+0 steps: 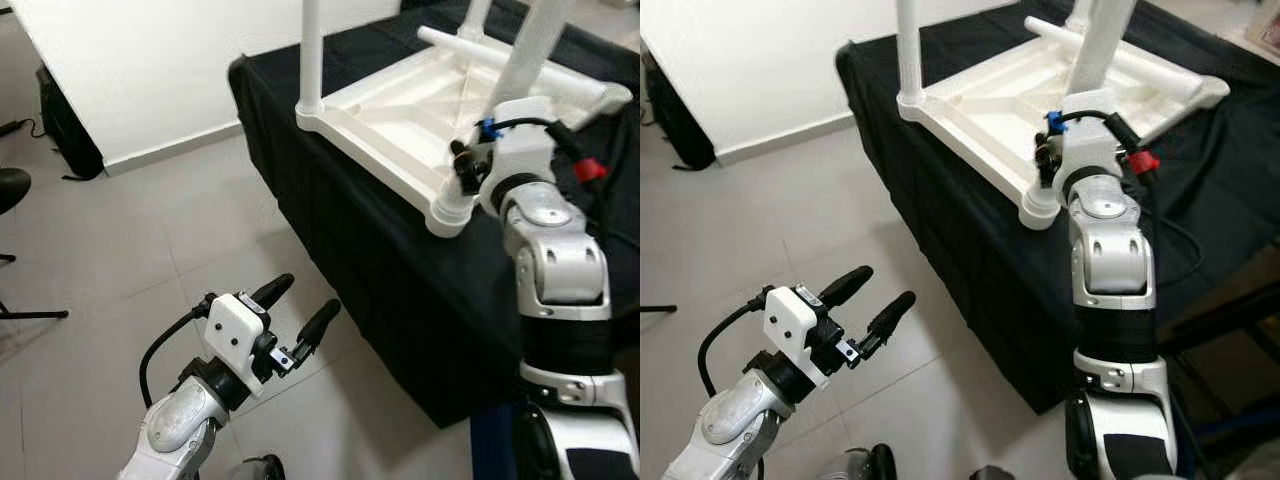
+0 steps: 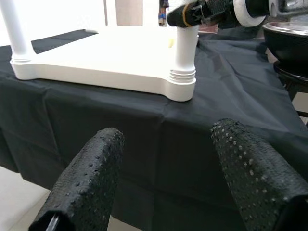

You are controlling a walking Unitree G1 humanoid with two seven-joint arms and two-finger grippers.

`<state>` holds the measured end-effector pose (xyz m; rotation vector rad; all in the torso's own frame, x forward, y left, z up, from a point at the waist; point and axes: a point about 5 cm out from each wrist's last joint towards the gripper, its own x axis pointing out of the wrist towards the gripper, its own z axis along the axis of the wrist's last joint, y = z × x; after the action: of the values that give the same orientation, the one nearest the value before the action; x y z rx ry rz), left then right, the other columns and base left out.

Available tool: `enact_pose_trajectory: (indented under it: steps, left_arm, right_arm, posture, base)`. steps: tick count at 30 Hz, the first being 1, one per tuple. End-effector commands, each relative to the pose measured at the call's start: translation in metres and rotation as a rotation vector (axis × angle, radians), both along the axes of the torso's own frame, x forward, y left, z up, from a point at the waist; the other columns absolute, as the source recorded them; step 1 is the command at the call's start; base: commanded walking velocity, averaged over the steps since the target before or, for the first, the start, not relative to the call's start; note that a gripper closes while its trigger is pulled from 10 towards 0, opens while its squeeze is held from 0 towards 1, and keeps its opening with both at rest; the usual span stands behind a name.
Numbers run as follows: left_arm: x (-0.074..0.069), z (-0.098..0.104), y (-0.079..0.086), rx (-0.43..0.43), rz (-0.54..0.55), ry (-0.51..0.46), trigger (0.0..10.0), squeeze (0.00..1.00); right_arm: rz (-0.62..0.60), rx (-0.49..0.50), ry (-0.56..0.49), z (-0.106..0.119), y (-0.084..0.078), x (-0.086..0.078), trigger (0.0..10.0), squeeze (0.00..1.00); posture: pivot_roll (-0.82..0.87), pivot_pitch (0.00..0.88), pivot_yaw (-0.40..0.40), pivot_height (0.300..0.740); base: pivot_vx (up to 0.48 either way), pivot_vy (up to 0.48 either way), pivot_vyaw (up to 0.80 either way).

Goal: Building children table

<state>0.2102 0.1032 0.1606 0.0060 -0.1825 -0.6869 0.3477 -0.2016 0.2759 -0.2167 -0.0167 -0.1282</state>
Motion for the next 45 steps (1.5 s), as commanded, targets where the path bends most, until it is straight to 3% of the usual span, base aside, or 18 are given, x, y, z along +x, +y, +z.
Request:
enact_pose_trajectory:
  steps: [1, 2, 3, 6, 7, 8, 10, 11, 13, 17, 21, 27, 30, 31, 34, 35, 44, 45]
  left_arm:
    - [-0.001, -0.007, 0.0, 0.01, 0.0, 0.027, 10.0, 0.0]
    - [-0.001, -0.007, 0.0, 0.01, 0.0, 0.028, 10.0, 0.0]
    - [-0.001, -0.007, 0.0, 0.01, 0.0, 0.028, 10.0, 0.0]
    - [-0.001, -0.007, 0.0, 0.009, -0.001, 0.029, 10.0, 0.0]
    - [-0.001, -0.007, 0.0, 0.009, -0.003, 0.029, 10.0, 0.0]
    - [-0.001, -0.007, 0.0, 0.009, -0.004, 0.029, 10.0, 0.0]
    - [-0.001, -0.007, 0.0, 0.008, -0.005, 0.029, 10.0, 0.0]
    - [-0.001, -0.007, 0.0, 0.009, -0.004, 0.029, 10.0, 0.0]
    - [-0.001, -0.007, 0.0, 0.009, -0.004, 0.029, 10.0, 0.0]
    - [-0.003, -0.006, 0.0, 0.01, -0.004, 0.028, 10.0, 0.0]
    - [-0.005, -0.005, 0.0, 0.011, -0.005, 0.028, 10.0, 0.0]
    - [-0.021, 0.003, 0.007, -0.015, -0.044, 0.053, 10.0, 0.0]
    - [-0.023, 0.004, 0.008, -0.017, -0.056, 0.058, 10.0, 0.0]
    - [-0.026, 0.005, 0.009, -0.016, -0.069, 0.065, 10.0, 0.0]
    - [-0.028, 0.005, 0.01, -0.014, -0.078, 0.07, 10.0, 0.0]
    - [-0.029, 0.005, 0.011, -0.013, -0.082, 0.075, 10.0, 0.0]
    - [-0.027, 0.005, 0.011, -0.014, -0.069, 0.073, 10.0, 0.0]
    - [-0.025, 0.005, 0.01, -0.014, -0.062, 0.073, 10.0, 0.0]
  right_arm:
    - [0.042, 0.028, -0.046, 0.012, -0.001, -0.002, 10.0, 1.0]
    - [0.169, 0.032, -0.1, 0.023, -0.001, 0.0, 10.0, 1.0]
    - [0.169, 0.032, -0.1, 0.023, -0.001, 0.0, 10.0, 1.0]
    - [0.317, 0.049, -0.1, 0.026, 0.0, 0.0, 10.0, 1.0]
    - [0.403, 0.063, -0.107, 0.028, -0.002, 0.001, 10.0, 0.7]
    - [0.492, 0.101, -0.096, 0.028, -0.003, 0.001, 10.0, 0.0]
    - [0.526, 0.096, -0.101, 0.029, -0.006, 0.002, 10.0, 0.0]
    - [0.614, 0.119, -0.092, 0.029, -0.006, 0.002, 10.0, 0.0]
    - [0.614, 0.119, -0.092, 0.029, -0.006, 0.002, 10.0, 0.0]
    - [0.735, 0.16, -0.099, 0.031, -0.011, 0.016, 10.0, 0.0]
    - [0.745, 0.155, -0.102, 0.032, -0.011, 0.021, 10.0, 0.0]
    - [0.91, 0.104, -0.076, 0.029, 0.004, 0.029, 10.0, 0.0]
    - [0.93, 0.092, -0.068, 0.028, 0.005, 0.029, 10.0, 0.0]
    - [0.931, 0.085, -0.067, 0.028, 0.002, 0.03, 7.5, 0.0]
    - [0.927, 0.08, -0.068, 0.028, 0.0, 0.03, 7.5, 0.0]
    - [0.922, 0.08, -0.072, 0.028, -0.004, 0.03, 0.0, 0.0]
    - [0.835, 0.055, -0.096, 0.028, -0.017, 0.033, 0.0, 0.0]
    - [0.767, 0.022, -0.103, 0.027, -0.021, 0.036, 0.0, 0.0]
  posture:
    - [-0.01, 0.183, -0.035, 0.74]
    - [-0.02, 0.181, -0.032, 0.74]
    - [-0.02, 0.181, -0.032, 0.74]
    - [-0.02, 0.18, -0.033, 0.74]
    - [-0.02, 0.183, -0.035, 0.74]
    - [-0.01, 0.182, -0.033, 0.74]
    - [-0.01, 0.182, -0.033, 0.74]
    - [-0.01, 0.187, -0.034, 0.74]
    - [-0.01, 0.187, -0.034, 0.74]
    - [0.01, 0.204, -0.029, 0.74]
    - [0.03, 0.216, -0.029, 0.74]
    - [0.08, 0.282, -0.003, 0.74]
    - [0.08, 0.282, -0.003, 0.74]
    - [0.09, 0.296, 0.007, 0.74]
    - [0.09, 0.298, 0.01, 0.74]
    - [0.09, 0.3, 0.013, 0.74]
    - [0.08, 0.294, 0.007, 0.74]
    - [0.07, 0.288, 0.003, 0.74]
  base:
    - [0.0, 0.0, 0.0]
    - [0.0, 0.0, 0.0]
    - [0.0, 0.0, 0.0]
    - [0.0, 0.0, 0.0]
    - [0.0, 0.0, 0.0]
    - [0.0, 0.0, 0.0]
    - [0.0, 0.0, 0.0]
    - [0.0, 0.0, 0.0]
    - [0.0, 0.0, 0.0]
    - [0.0, 0.0, 0.0]
    - [0.0, 0.0, 0.0]
    - [0.0, 0.0, 0.0]
    - [0.0, 0.0, 0.0]
    - [0.0, 0.0, 0.0]
    - [0.0, 0.0, 0.0]
    - [0.0, 0.0, 0.0]
    - [0.0, 0.0, 0.0]
    - [0.0, 0.0, 0.0]
